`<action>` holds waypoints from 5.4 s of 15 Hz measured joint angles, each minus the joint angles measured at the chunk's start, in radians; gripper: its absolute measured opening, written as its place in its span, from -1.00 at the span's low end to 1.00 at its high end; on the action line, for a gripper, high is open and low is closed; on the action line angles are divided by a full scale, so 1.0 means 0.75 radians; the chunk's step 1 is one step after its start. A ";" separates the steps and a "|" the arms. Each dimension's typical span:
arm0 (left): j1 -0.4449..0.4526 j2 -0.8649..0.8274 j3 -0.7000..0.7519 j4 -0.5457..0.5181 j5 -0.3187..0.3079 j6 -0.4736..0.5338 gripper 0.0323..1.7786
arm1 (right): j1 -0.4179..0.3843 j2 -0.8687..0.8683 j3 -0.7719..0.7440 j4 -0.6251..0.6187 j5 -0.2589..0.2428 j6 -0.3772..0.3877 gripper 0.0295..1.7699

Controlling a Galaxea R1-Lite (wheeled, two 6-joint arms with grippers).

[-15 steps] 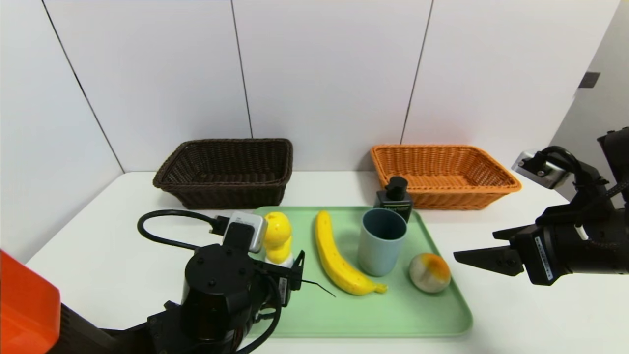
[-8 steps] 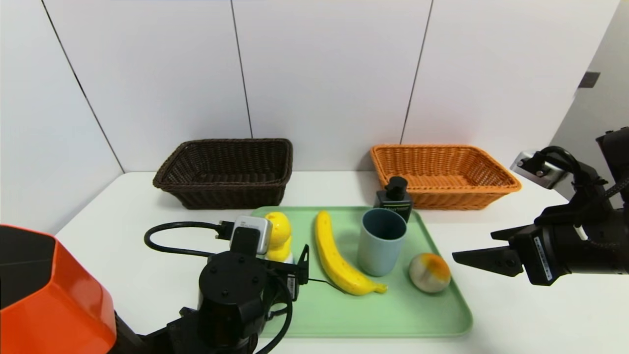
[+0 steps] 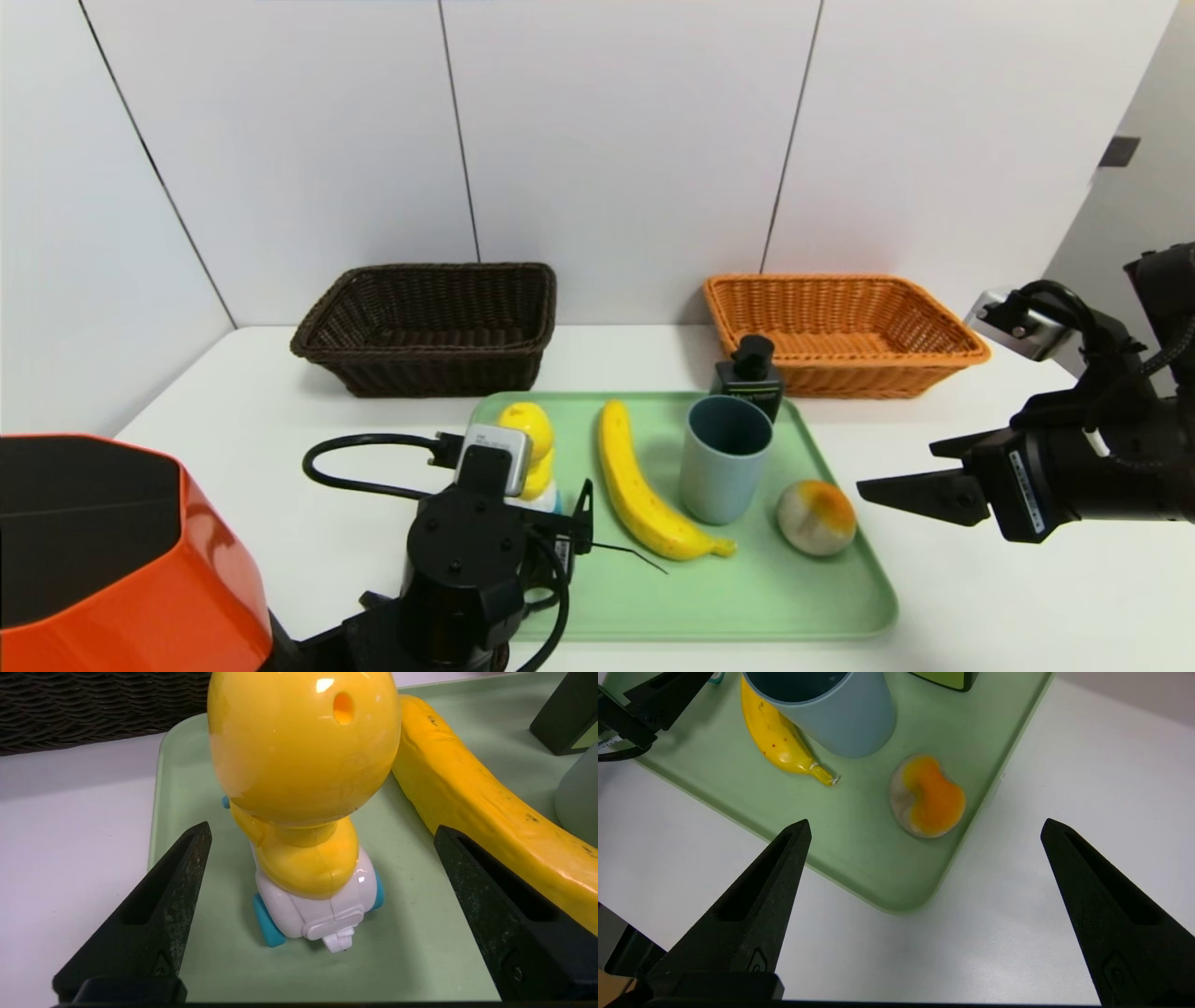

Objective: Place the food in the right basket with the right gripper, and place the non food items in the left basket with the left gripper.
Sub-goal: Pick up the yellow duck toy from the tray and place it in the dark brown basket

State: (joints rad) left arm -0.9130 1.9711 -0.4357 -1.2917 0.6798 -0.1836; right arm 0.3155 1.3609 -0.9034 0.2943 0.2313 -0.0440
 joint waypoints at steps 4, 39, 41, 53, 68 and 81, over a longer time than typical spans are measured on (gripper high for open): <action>0.001 0.000 -0.001 -0.031 0.002 0.090 0.90 | 0.002 0.002 0.001 0.001 0.058 0.000 0.92; 0.075 -0.029 -0.016 -0.038 -0.003 0.286 0.90 | 0.031 -0.040 0.038 0.005 0.055 0.000 0.92; 0.074 -0.012 -0.019 -0.047 -0.002 0.279 0.90 | 0.031 -0.043 0.042 0.005 0.055 0.000 0.92; 0.076 0.029 -0.026 -0.082 -0.004 0.285 0.90 | 0.043 -0.047 0.051 0.004 0.055 -0.002 0.92; 0.104 0.078 -0.033 -0.164 -0.003 0.286 -0.58 | 0.053 -0.049 0.055 0.002 0.055 -0.004 0.92; 0.096 -0.059 -0.024 -0.155 -0.012 0.337 -0.58 | 0.060 -0.064 0.059 0.006 0.055 0.005 0.92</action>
State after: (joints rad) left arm -0.8409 1.9266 -0.4536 -1.4081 0.6706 0.0691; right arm 0.3606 1.3132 -0.8591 0.2987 0.2728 -0.0404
